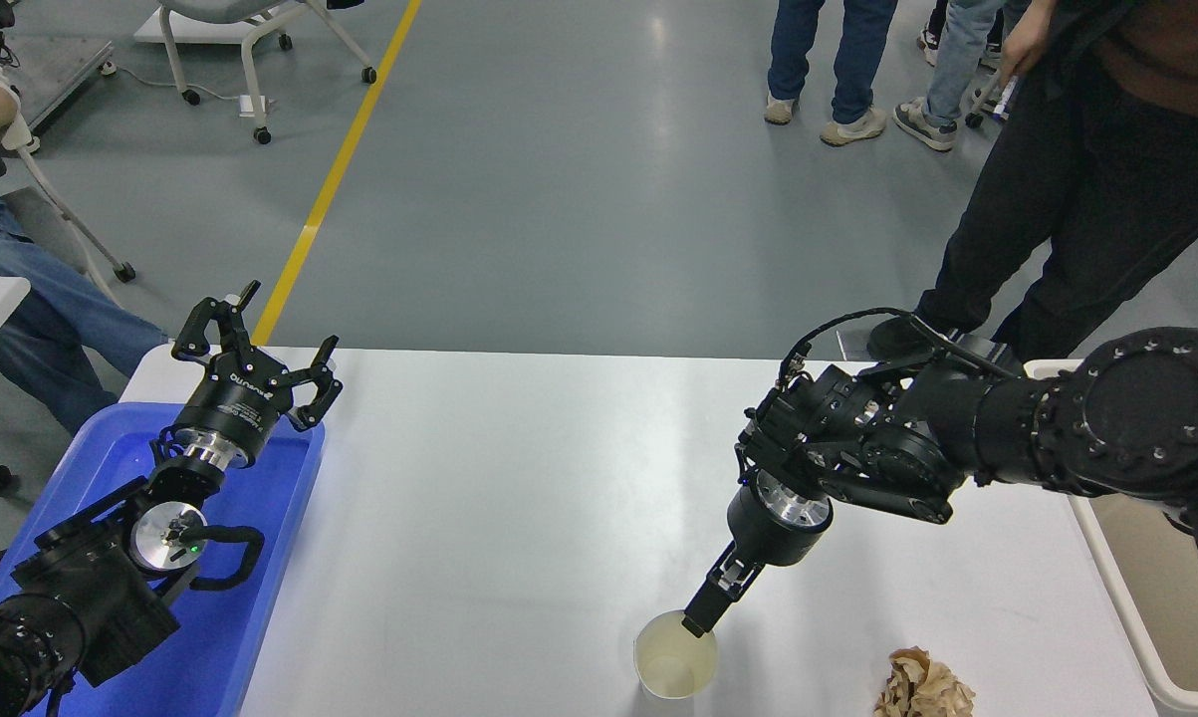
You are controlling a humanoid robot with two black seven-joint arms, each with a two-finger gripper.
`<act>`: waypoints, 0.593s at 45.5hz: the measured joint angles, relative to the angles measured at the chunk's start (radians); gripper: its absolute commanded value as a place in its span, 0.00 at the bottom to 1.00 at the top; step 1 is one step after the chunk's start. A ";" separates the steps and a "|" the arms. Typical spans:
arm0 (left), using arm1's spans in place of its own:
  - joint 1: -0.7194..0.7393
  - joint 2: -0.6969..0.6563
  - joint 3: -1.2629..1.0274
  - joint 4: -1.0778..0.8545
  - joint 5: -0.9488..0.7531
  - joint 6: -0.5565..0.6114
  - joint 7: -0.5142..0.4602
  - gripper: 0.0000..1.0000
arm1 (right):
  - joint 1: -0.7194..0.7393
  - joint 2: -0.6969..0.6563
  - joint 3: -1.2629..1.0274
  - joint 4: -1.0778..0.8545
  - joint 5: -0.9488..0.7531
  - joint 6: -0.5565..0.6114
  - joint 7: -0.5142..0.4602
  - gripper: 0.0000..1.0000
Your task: Dispose of the paper cup in the dustbin
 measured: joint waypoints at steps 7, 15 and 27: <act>0.000 0.000 0.000 0.000 0.000 0.000 0.000 1.00 | -0.010 0.000 0.005 -0.003 0.000 -0.001 0.001 0.81; 0.000 0.000 0.000 0.000 0.000 0.000 0.000 1.00 | -0.015 0.000 0.008 -0.004 0.000 -0.001 0.003 0.53; 0.000 0.000 0.000 0.000 0.000 0.000 0.000 1.00 | -0.016 0.000 0.010 -0.007 0.000 0.000 0.011 0.00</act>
